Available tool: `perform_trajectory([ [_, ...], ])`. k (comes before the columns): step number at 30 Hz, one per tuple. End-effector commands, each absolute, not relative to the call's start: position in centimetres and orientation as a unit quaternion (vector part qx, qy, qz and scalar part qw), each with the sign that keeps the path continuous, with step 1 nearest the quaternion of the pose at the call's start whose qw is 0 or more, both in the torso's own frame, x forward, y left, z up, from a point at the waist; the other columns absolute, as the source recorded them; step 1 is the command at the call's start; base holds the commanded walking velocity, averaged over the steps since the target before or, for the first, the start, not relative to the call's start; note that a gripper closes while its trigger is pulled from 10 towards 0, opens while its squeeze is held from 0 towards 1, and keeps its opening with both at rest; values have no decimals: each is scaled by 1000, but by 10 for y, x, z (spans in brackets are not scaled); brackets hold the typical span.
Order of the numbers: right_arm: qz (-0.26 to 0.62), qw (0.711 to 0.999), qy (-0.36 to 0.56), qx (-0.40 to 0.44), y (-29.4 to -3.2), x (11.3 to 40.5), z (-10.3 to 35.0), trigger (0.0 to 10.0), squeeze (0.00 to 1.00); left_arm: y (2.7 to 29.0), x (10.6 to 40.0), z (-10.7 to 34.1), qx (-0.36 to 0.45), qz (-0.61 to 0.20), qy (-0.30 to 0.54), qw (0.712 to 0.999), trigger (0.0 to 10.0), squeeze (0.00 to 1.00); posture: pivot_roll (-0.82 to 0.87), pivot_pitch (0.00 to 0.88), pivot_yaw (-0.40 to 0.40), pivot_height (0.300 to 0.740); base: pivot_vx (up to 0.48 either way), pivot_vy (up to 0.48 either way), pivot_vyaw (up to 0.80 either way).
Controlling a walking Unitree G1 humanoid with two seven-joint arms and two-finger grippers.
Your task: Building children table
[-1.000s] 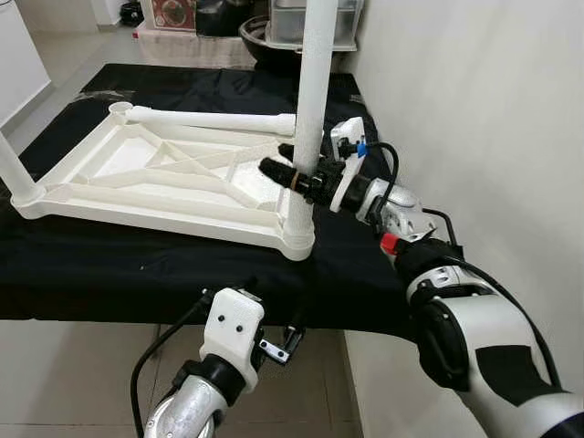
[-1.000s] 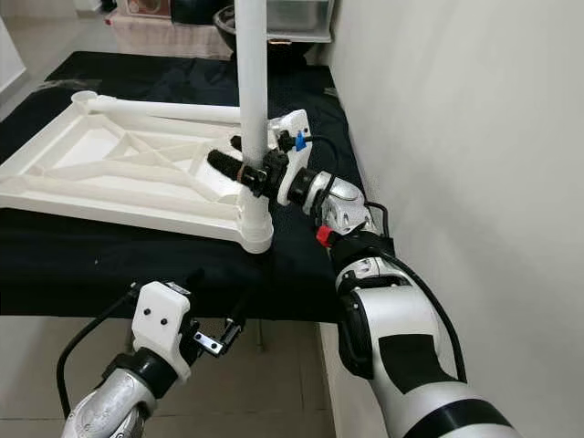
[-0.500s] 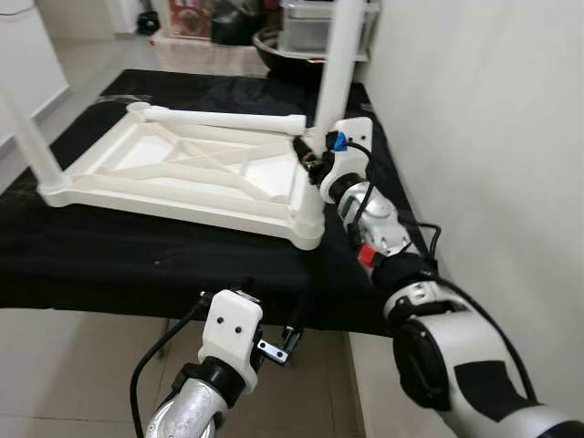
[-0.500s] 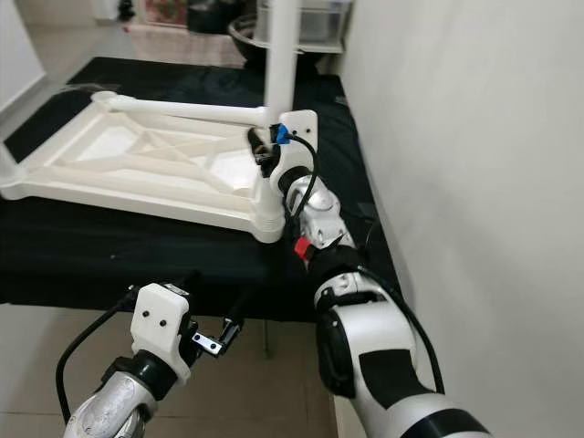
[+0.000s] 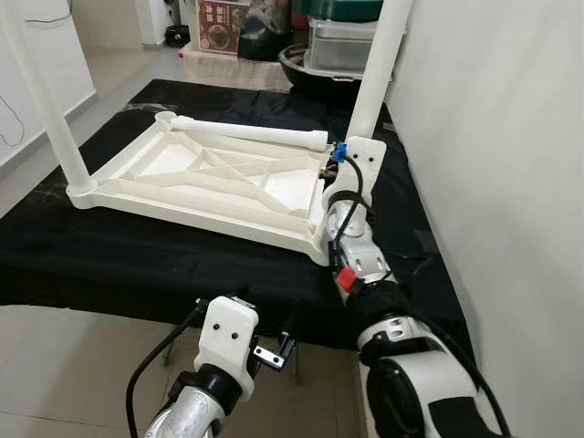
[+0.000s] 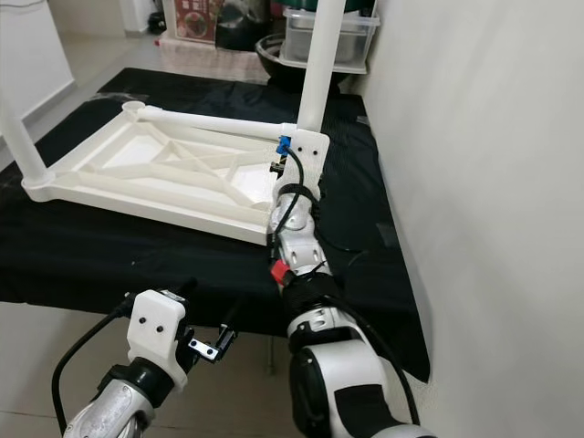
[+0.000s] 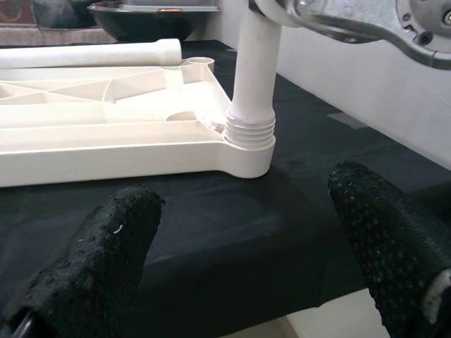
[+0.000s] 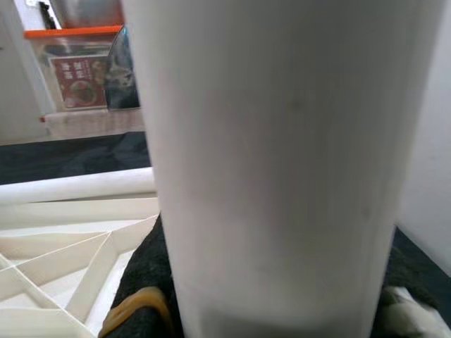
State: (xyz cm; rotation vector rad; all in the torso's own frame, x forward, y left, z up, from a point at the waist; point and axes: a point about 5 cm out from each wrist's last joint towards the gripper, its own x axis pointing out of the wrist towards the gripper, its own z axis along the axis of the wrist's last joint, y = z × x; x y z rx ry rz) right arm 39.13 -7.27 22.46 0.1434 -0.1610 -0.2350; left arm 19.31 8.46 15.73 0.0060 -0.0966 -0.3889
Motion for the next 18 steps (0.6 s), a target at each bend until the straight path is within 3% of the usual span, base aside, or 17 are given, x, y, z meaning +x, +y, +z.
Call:
perform_trajectory([
  [1,-114,989,-44,82,-74,388,199,10000,0,84,194,155,6,-191,-45,981,10000,0,105,104,-89,740,0,0,0],
  [3,-108,989,-55,80,-73,387,201,10000,0,84,194,155,6,-191,-45,981,10000,0,105,104,-89,740,0,0,0],
  [4,-89,990,-74,82,-76,387,204,10000,1000,84,194,155,6,-191,-45,981,10000,0,102,104,-91,740,0,0,0],
  [8,-61,991,-94,74,-85,388,206,10000,1000,83,193,155,4,-192,-44,980,10000,0,103,103,-90,740,0,0,0],
  [9,-30,992,-92,77,-91,391,206,10000,0,83,194,155,4,-192,-44,980,10000,0,103,103,-92,740,0,0,0],
  [12,43,992,-88,81,-97,395,206,10000,0,83,194,155,4,-192,-44,980,10000,0,104,103,-92,740,0,0,0],
  [15,180,975,-77,110,-111,398,205,10000,0,83,194,155,4,-192,-45,980,10000,0,101,102,-91,740,0,0,0],
  [18,207,967,-76,127,-115,398,206,10000,0,83,194,155,4,-193,-46,980,10000,0,103,101,-91,740,0,0,0],
])
